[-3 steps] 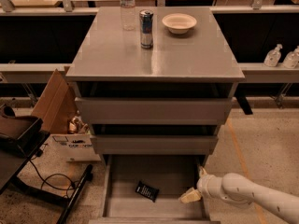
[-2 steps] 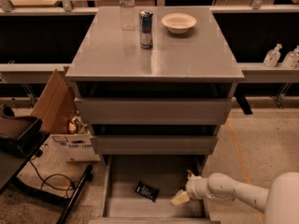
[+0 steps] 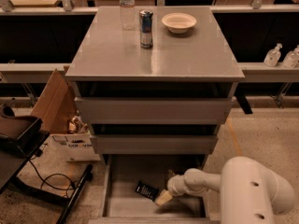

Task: Pick rxbar blueberry from bottom drawer and place on counter

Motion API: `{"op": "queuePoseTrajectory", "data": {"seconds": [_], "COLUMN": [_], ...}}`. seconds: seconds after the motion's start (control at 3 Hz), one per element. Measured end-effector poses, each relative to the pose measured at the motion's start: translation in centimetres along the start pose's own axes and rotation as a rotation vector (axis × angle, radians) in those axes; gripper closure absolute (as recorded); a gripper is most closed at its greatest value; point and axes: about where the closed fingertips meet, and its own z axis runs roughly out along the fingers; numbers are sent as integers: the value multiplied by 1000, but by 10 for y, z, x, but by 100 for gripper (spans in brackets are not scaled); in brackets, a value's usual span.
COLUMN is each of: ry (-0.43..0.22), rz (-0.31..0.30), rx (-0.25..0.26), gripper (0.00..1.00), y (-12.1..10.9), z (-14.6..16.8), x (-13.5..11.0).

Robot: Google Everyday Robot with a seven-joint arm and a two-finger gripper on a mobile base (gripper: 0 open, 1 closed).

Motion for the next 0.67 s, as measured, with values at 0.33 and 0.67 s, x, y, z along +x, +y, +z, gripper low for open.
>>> {"op": "queuePoseTrajectory", "data": {"seconds": [0.33,0.67], "ry": [46,49], "rz": [-70,-79], "rx": [-19,-38], "gripper": [0,0], "y": [4,11], "z": [37,52], "x": [-8,-10]}}
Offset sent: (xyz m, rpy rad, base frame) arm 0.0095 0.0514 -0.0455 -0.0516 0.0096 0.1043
